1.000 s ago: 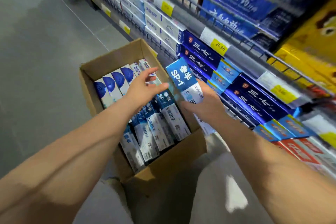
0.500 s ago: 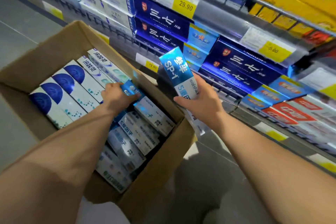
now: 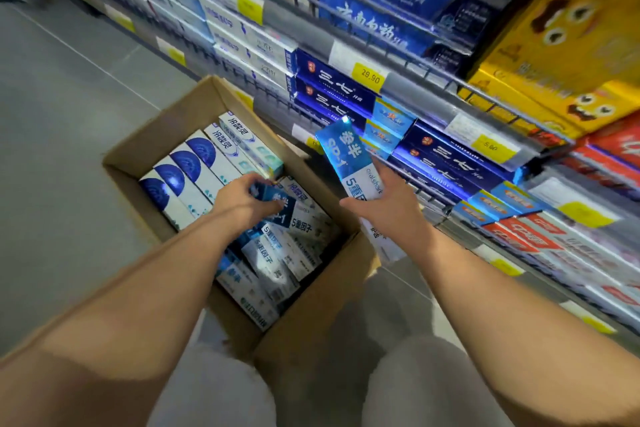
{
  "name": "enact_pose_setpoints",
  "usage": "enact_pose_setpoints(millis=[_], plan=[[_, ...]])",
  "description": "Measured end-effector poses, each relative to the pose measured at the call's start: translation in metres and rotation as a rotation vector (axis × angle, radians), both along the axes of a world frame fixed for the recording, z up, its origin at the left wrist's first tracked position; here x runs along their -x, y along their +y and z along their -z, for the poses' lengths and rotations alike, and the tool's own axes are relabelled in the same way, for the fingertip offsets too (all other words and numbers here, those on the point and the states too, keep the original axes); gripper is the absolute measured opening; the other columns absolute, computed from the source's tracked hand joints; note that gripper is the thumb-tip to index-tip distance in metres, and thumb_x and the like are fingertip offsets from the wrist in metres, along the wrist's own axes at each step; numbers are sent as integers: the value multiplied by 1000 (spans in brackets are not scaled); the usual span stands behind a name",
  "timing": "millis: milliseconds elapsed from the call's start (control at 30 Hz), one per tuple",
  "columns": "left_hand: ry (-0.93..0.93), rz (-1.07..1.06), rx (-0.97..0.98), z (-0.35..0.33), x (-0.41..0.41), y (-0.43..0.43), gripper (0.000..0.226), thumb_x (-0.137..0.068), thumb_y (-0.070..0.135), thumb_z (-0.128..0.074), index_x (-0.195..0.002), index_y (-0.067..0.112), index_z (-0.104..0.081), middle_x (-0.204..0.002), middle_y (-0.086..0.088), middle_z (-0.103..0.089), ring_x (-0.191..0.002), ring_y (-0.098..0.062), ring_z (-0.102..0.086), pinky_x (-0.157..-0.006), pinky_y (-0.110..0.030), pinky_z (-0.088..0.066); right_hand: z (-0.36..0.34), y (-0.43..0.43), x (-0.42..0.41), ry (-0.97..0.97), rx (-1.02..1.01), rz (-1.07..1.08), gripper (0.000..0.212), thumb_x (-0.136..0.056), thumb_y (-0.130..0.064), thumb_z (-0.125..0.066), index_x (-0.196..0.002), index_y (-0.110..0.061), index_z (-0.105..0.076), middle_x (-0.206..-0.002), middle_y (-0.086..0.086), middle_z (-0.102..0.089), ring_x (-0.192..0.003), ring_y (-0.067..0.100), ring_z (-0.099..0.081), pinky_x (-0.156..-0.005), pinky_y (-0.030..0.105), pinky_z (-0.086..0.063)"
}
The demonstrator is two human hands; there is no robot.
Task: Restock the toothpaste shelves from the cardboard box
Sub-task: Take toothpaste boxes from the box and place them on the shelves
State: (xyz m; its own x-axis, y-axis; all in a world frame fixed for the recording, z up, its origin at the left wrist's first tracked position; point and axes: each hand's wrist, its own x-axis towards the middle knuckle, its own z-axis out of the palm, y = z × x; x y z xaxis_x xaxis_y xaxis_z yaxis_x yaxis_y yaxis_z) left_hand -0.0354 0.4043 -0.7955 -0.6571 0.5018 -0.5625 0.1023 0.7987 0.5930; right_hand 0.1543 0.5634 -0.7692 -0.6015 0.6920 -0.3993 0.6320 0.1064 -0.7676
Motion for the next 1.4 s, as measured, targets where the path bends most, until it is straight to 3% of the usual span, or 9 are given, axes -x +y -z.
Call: enact_pose_setpoints(millis=[100, 267, 400, 567, 667, 767, 967, 1100, 1400], plan=[[-44, -145, -30, -77, -8, -12, 31, -68, 34, -82, -85, 25, -58, -78, -5, -68, -64, -24, -63, -56, -32, -51, -78, -4, -9, -12, 19, -35, 70, -68, -34, -80, -128, -43, -44, -101, -17, -59, -80, -8, -56, -63, 11, -41], [-34, -218, -118, -251, -31, -28, 36, -59, 29, -87, -84, 18, -64, -79, -7, -70, -73, -29, -69, -69, -50, -58, -234, -11, -34, -2, 23, -24, 74, -69, -39, -80, -133, -33, -44, -106, -14, -54, -99, 7, -52, -73, 20, -40], [15, -227, -230, -395, -68, -40, 31, -66, 21, -85, -90, 19, -65, -82, -5, -66, -63, -20, -61, -56, -32, -56, -364, -15, -74, 48, -1, -6, 61, -69, -34, -81, -122, -27, -52, -105, -11, -59, -87, 4, -57, -58, 5, -38], [40, -226, -394, -511, -115, -51, 25, -70, 21, -83, -81, 28, -62, -81, -7, -66, -66, -29, -65, -56, -40, -58, -477, -23, -130, 145, -125, -11, 68, -58, -40, -83, -120, -33, -55, -108, -9, -66, -91, 11, -62, -78, 31, -52], [34, -179, -504, -544, -145, -54, 24, -71, 21, -82, -85, 24, -63, -85, -9, -66, -68, -24, -67, -53, -32, -56, -513, -36, -170, 244, -168, 80, 67, -59, -26, -87, -119, -29, -58, -106, -7, -69, -89, 8, -63, -82, 31, -52], [-33, -115, -606, -563, -178, -54, 27, -71, 21, -83, -90, 23, -64, -96, -12, -67, -87, -30, -69, -70, -46, -59, -536, -55, -214, 291, -227, 195, 63, -63, -18, -86, -114, -37, -54, -105, -9, -68, -91, 10, -63, -84, 30, -50], [-108, 71, -740, -594, -274, -48, 28, -71, 21, -82, -91, 25, -62, -94, -3, -66, -90, -26, -68, -76, -50, -57, -584, -108, -330, 210, -384, 398, 67, -67, -26, -83, -126, -28, -52, -102, -9, -65, -84, 4, -58, -71, 16, -47], [-192, 220, -822, -625, -353, -38, 29, -69, 26, -83, -91, 30, -63, -101, -7, -67, -92, -26, -68, -79, -50, -57, -618, -139, -423, 149, -468, 514, 88, -55, -52, -78, -134, -33, -44, -118, -5, -62, -106, 16, -58, -90, 36, -48], [-330, 451, -1013, -693, -578, 3, 25, -77, 14, -77, -92, 25, -60, -101, -7, -62, -92, -24, -67, -74, -41, -59, -674, -164, -652, 189, -610, 785, 78, -70, -34, -81, -137, -28, -42, -110, -10, -55, -99, 13, -55, -78, 30, -46]])
